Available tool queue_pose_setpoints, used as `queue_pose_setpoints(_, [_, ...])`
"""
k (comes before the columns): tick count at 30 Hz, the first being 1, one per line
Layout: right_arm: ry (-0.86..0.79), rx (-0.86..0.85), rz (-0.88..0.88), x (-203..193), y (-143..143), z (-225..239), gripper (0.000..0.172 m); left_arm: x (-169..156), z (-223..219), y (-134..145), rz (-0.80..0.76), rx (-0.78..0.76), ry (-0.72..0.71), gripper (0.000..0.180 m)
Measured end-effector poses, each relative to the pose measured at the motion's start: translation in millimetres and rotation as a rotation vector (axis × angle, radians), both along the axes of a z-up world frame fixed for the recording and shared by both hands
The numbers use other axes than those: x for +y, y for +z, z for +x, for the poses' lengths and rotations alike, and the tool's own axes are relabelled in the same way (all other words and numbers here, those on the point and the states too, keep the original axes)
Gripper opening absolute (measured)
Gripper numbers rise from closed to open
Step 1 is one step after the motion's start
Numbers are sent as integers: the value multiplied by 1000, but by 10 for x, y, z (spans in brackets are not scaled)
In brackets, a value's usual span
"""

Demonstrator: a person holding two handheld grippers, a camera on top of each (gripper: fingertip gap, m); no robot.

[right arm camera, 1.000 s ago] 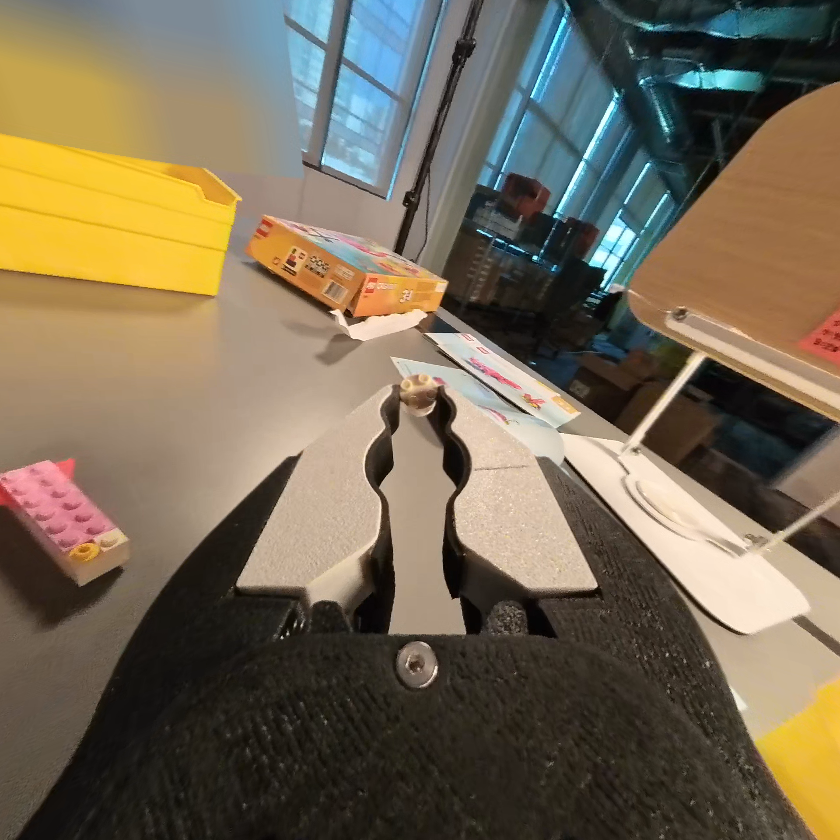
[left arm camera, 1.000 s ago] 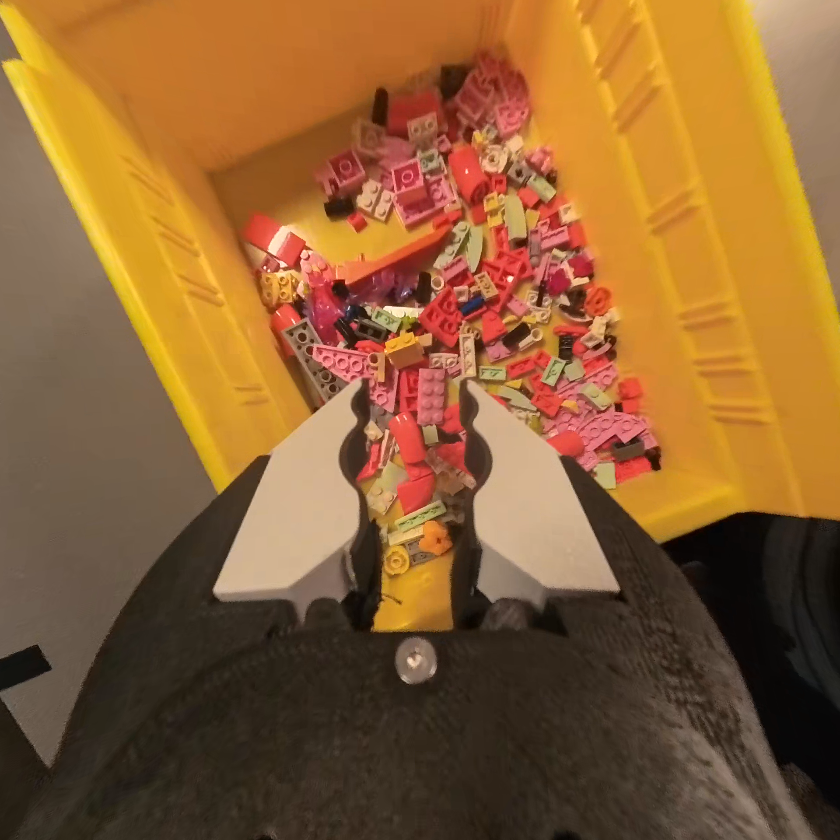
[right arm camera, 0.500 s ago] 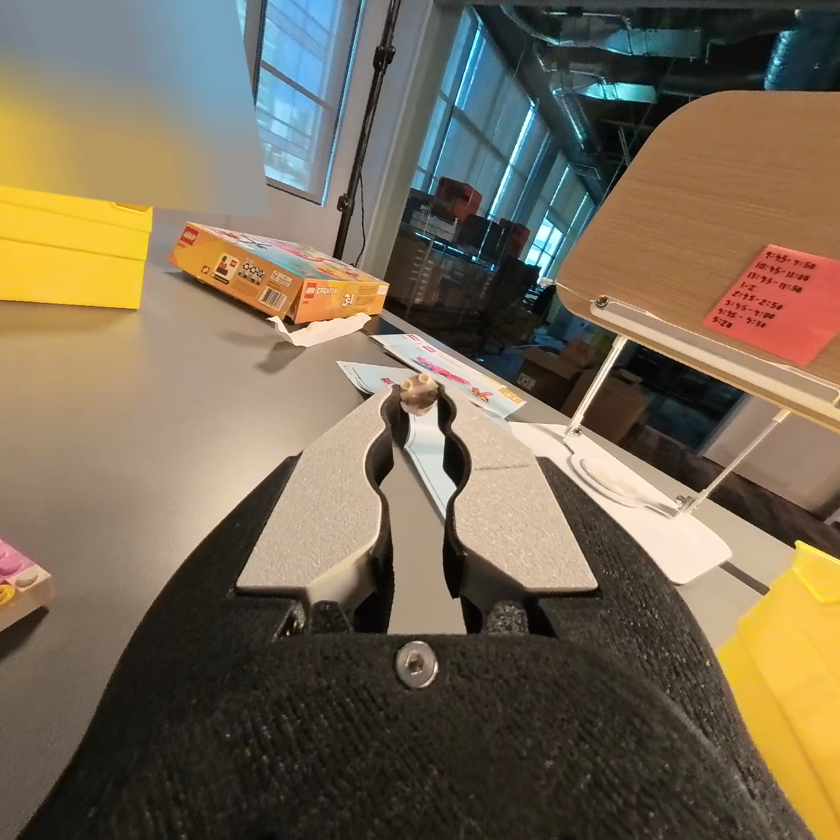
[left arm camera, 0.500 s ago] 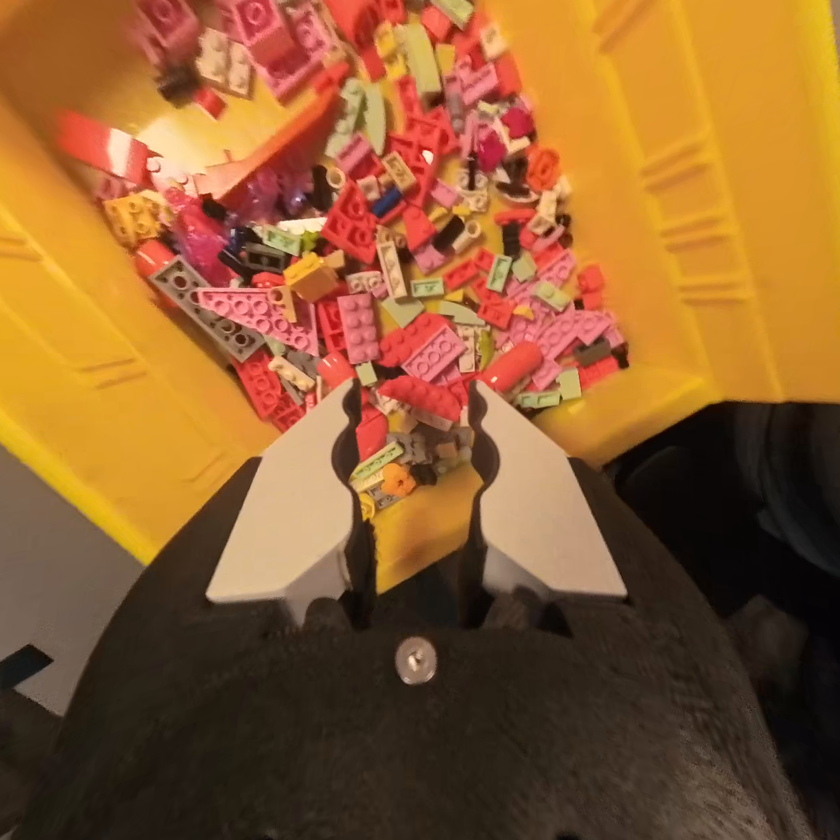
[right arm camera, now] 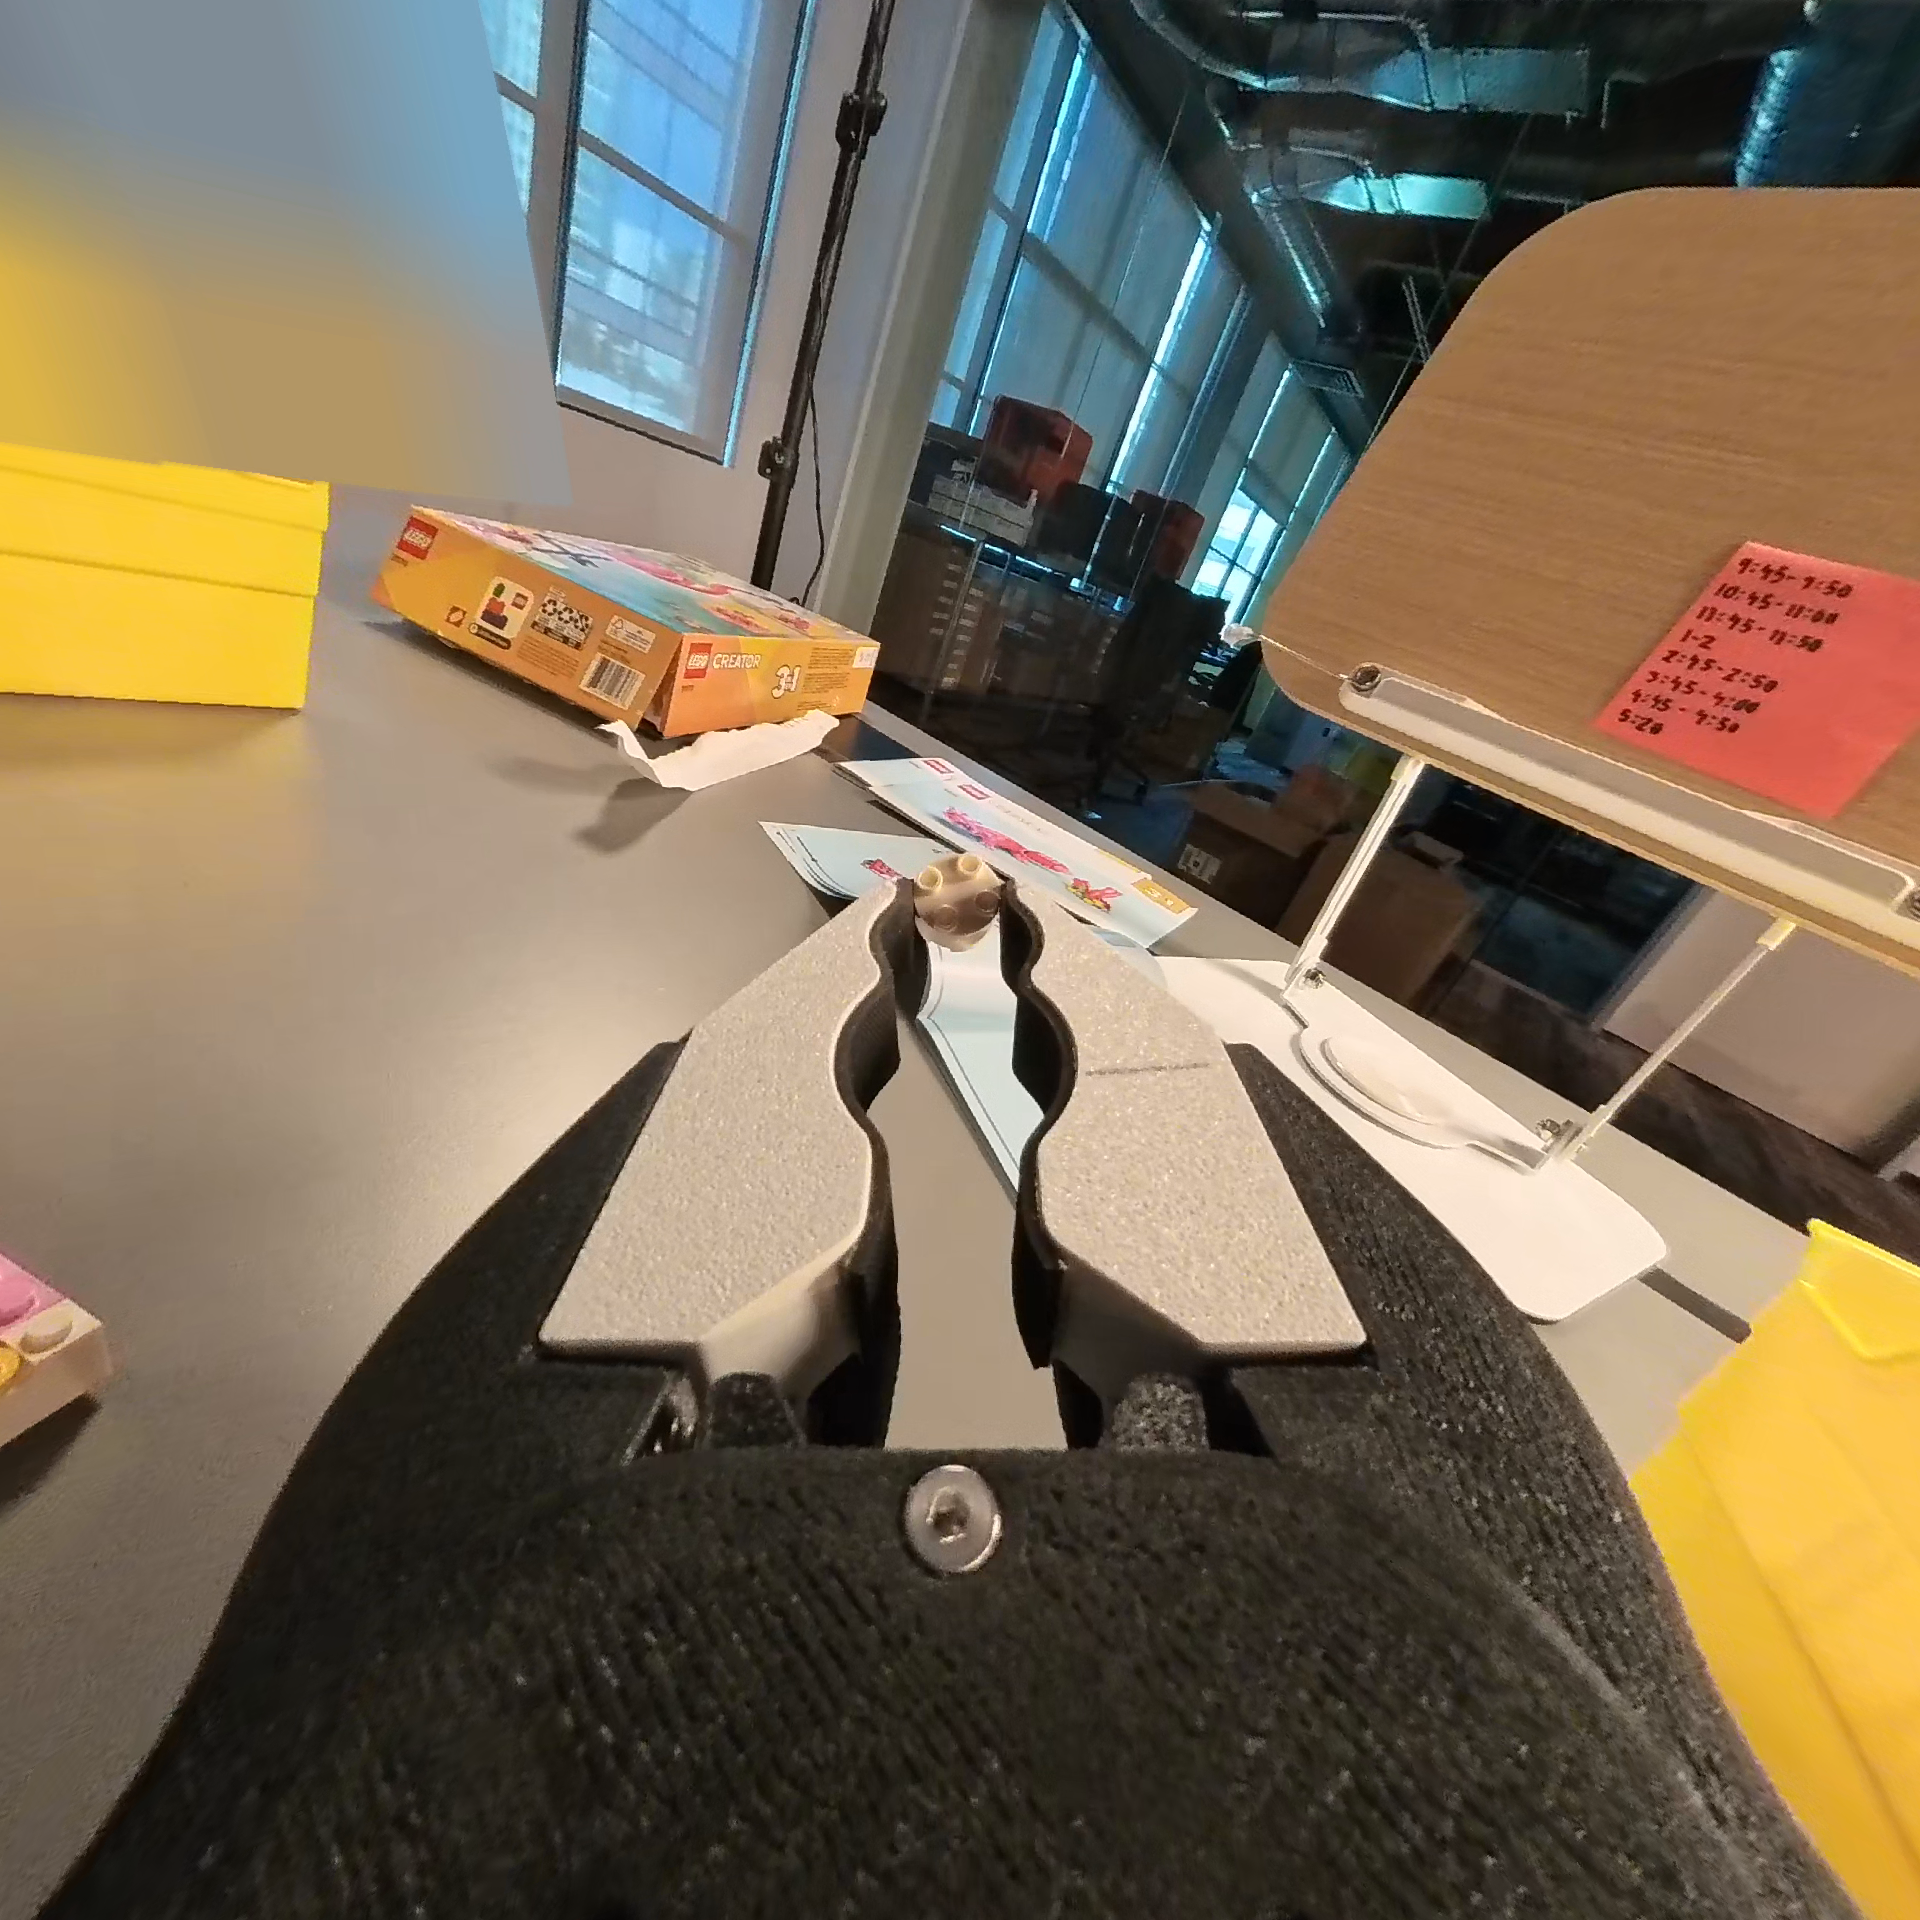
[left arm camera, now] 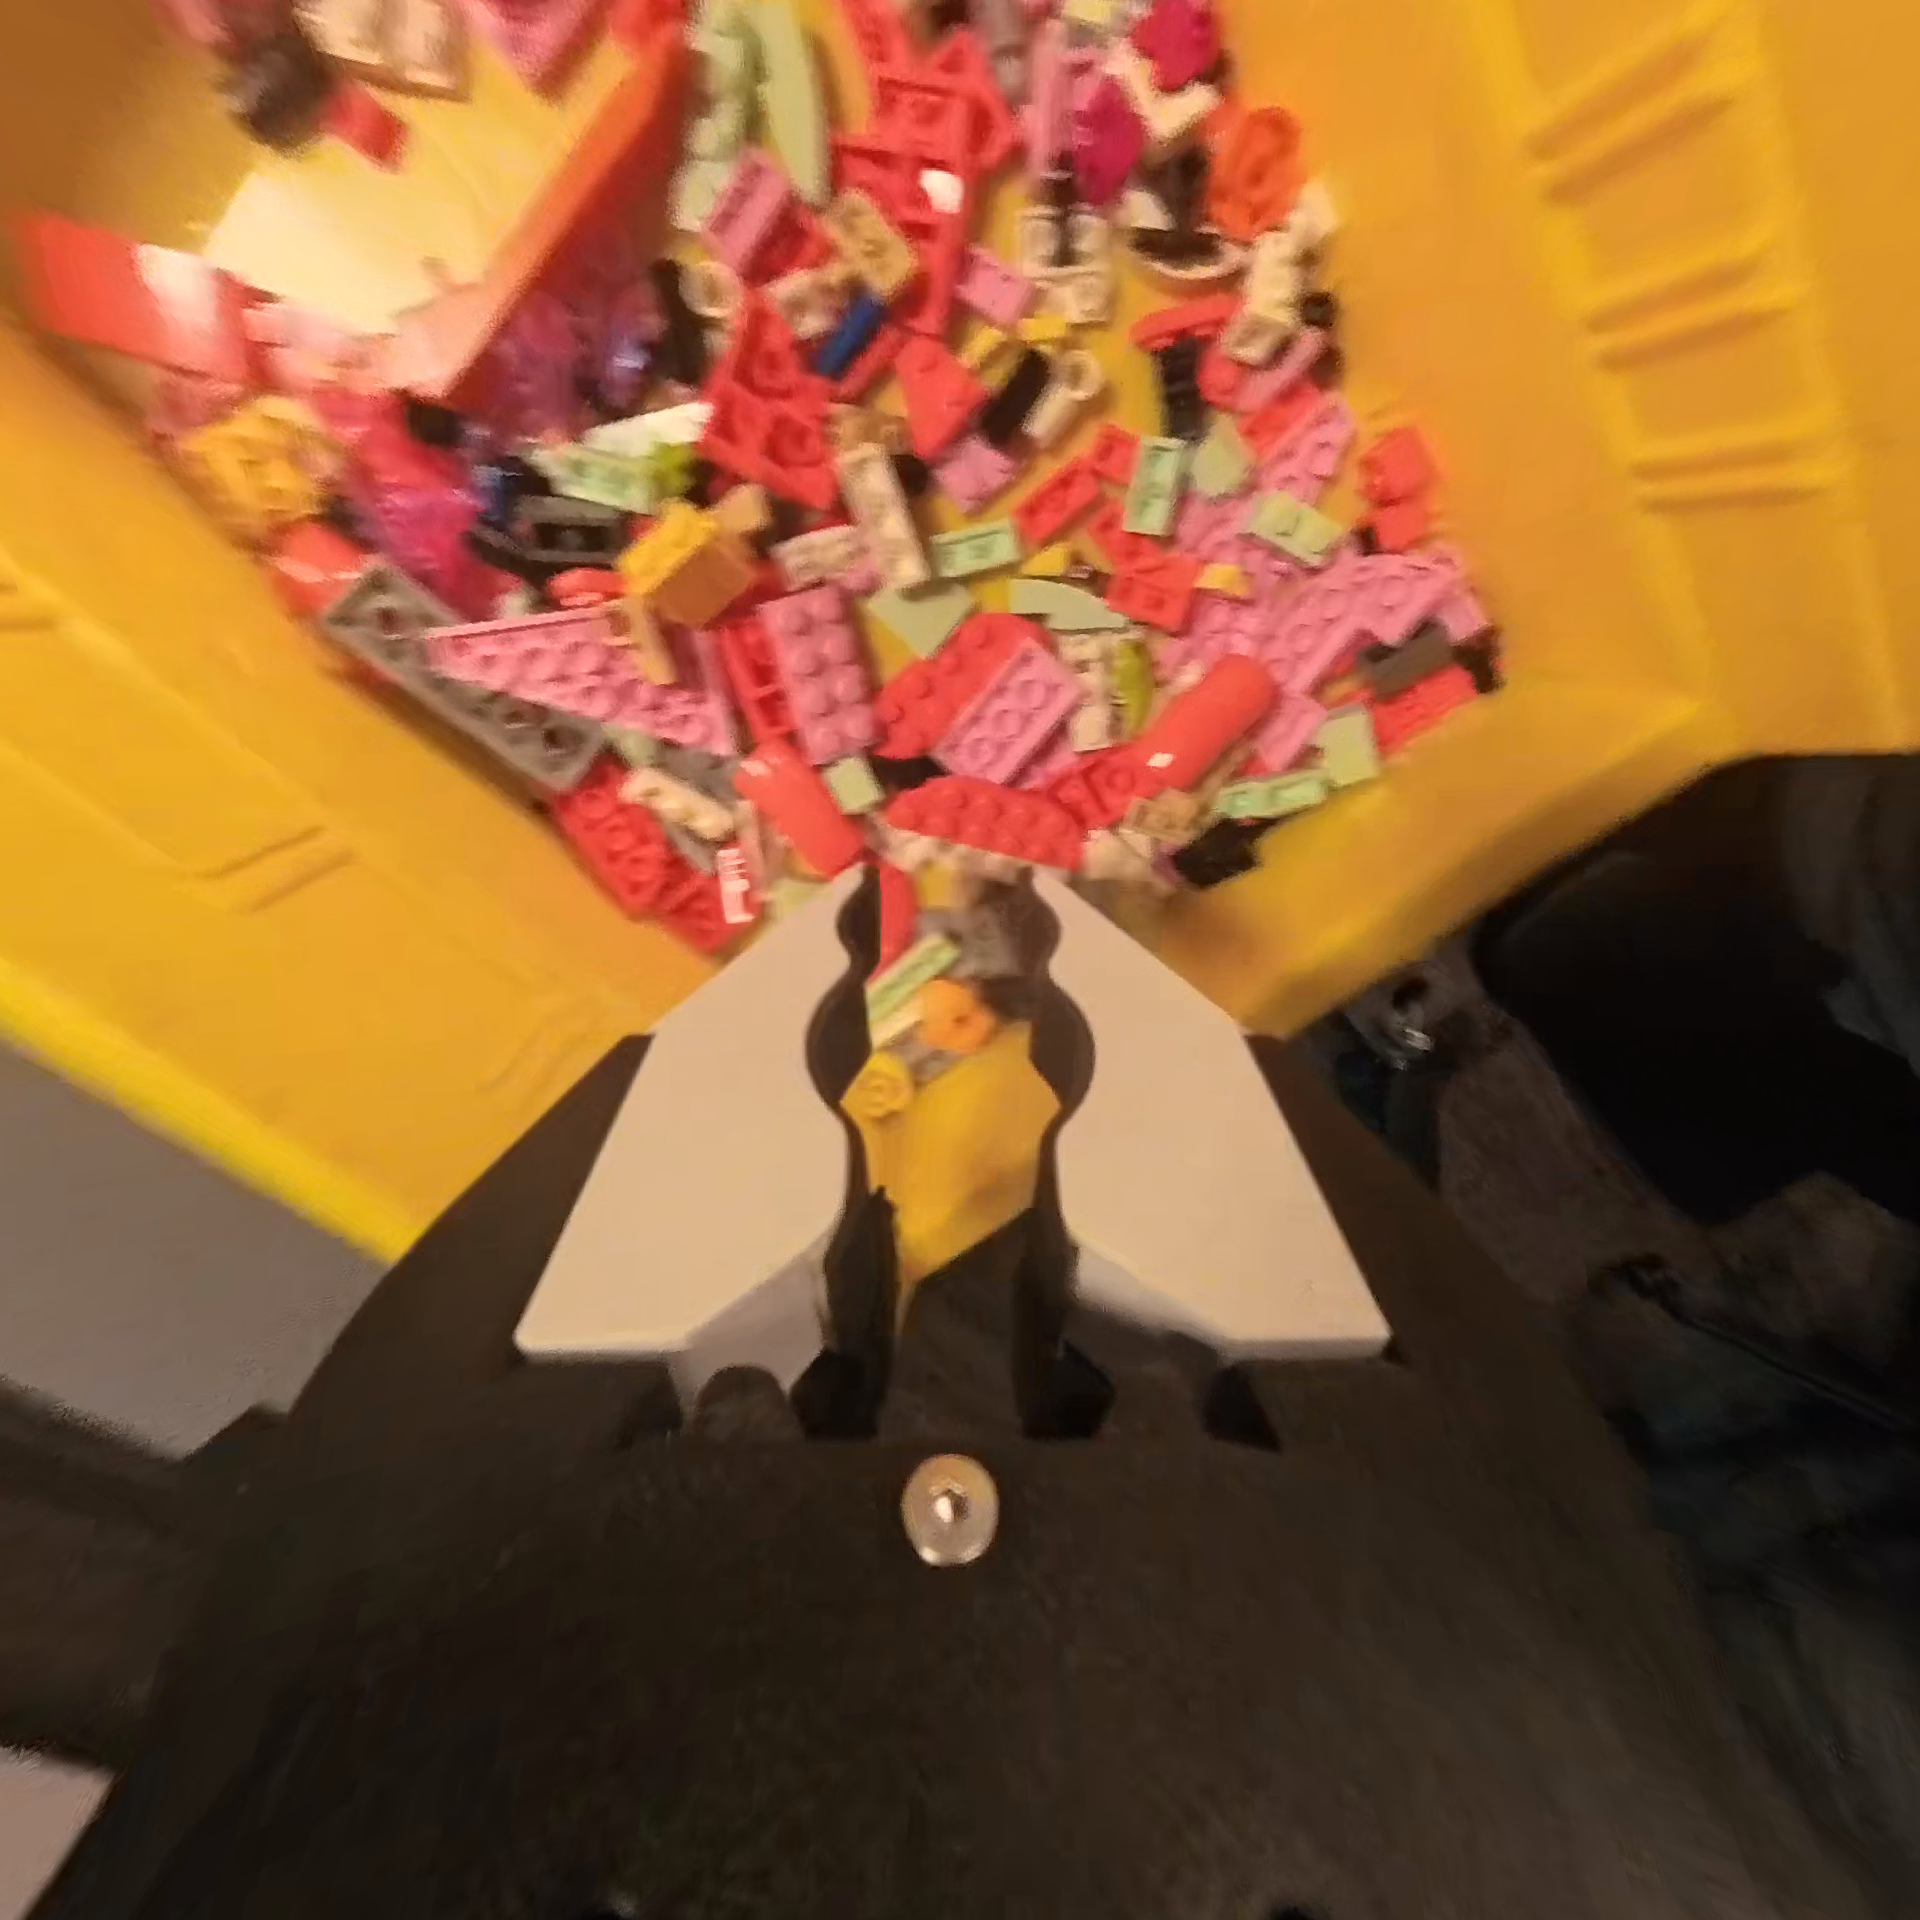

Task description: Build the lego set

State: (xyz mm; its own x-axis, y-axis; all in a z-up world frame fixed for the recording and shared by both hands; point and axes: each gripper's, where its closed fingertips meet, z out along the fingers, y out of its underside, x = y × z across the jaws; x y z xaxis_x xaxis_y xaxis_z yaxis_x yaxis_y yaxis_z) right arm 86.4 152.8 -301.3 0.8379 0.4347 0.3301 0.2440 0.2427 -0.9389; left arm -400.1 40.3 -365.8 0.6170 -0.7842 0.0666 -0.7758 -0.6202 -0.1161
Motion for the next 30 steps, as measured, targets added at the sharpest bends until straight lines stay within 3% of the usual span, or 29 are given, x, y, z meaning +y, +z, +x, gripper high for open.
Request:
queue_pose_setpoints(4, [1,2,0,-2,2,1,14,-231,40,-144,-144,24,-24,17])
queue_pose_setpoints(8, [7,2,0,-7,1,-6,14,-287,-21,-258,-160,79,-48,18])
queue_pose_setpoints(13, [14,3,0,-12,3,-14,14,-291,-26,-355,-162,73,20,24])
queue_pose_setpoints(16, [15,3,0,-13,3,-15,14,-283,-84,-383,-148,103,34,17])
queue_pose_setpoints(19, [16,2,0,-12,2,-17,14,-260,-163,-364,-102,139,-10,14])
queue_pose_setpoints(21, [17,2,0,-13,2,-19,14,-207,-214,-313,-44,151,-35,3])
queue_pose_setpoints(30, [26,3,0,-21,4,-34,14,47,-211,75,224,46,-51,3])
